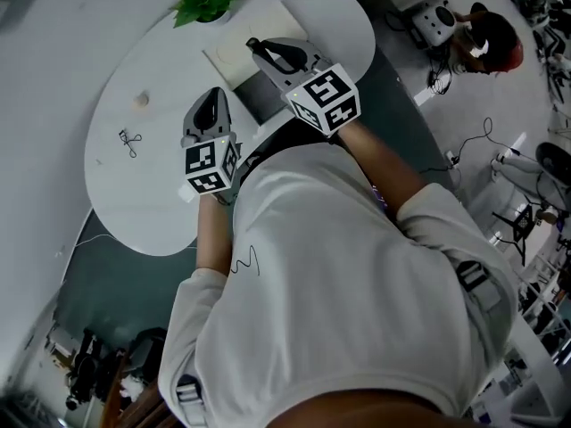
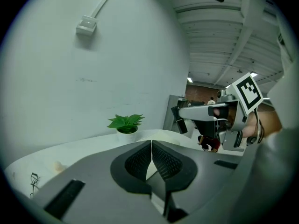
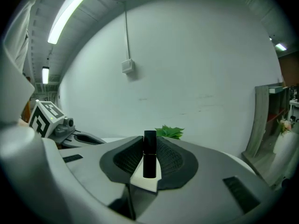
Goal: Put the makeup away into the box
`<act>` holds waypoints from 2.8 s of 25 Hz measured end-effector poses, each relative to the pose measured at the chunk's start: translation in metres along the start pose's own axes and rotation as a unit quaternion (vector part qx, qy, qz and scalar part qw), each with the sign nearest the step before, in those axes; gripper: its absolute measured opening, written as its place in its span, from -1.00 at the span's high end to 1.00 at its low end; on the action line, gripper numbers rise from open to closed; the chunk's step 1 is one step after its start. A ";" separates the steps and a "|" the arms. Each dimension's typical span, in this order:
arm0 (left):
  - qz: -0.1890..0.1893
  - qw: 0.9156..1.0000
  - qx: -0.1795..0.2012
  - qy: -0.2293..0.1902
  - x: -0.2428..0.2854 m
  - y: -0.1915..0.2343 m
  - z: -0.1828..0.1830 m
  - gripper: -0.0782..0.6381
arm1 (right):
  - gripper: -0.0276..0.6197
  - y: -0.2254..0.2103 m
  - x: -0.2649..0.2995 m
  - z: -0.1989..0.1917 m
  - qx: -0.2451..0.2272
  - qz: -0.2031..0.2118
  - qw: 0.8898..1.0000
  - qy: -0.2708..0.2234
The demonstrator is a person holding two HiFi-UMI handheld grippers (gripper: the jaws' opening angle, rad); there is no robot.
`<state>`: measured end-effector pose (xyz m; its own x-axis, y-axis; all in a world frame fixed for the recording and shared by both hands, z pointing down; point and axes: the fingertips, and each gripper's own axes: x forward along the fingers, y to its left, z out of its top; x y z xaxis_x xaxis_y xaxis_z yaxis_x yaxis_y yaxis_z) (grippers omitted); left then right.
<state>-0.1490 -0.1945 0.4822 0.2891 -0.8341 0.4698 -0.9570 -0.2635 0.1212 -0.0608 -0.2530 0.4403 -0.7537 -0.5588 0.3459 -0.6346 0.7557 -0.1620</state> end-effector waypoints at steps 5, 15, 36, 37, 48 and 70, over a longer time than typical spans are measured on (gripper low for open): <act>-0.041 0.999 0.022 0.009 0.034 -0.039 0.013 0.72 | 0.65 -0.043 -0.035 0.005 -0.015 -0.029 0.999 -0.004; -0.067 0.997 0.030 0.038 0.088 -0.088 0.016 0.72 | 0.65 -0.104 -0.068 -0.011 -0.028 -0.027 0.999 0.026; 0.194 0.965 -0.155 0.089 -0.004 -0.029 -0.085 0.72 | 0.65 0.028 0.010 -0.113 -0.229 0.368 0.875 0.217; 0.200 0.963 -0.160 0.089 -0.010 -0.024 -0.089 0.72 | 0.65 0.034 0.011 -0.121 -0.244 0.377 0.864 0.228; 0.208 0.957 -0.179 0.094 -0.036 -0.003 -0.110 0.72 | 0.65 0.044 0.017 -0.190 -0.370 0.379 0.779 0.335; 0.225 0.952 -0.187 0.093 -0.044 -0.015 -0.109 0.72 | 0.45 0.033 0.018 -0.212 -0.378 0.353 0.783 0.346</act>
<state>-0.1496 -0.1012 0.5547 -0.1276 -0.7117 0.6908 -0.9342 0.3203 0.1574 -0.0589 -0.1657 0.6372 -0.4317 0.2101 0.8772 0.3779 0.9252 -0.0356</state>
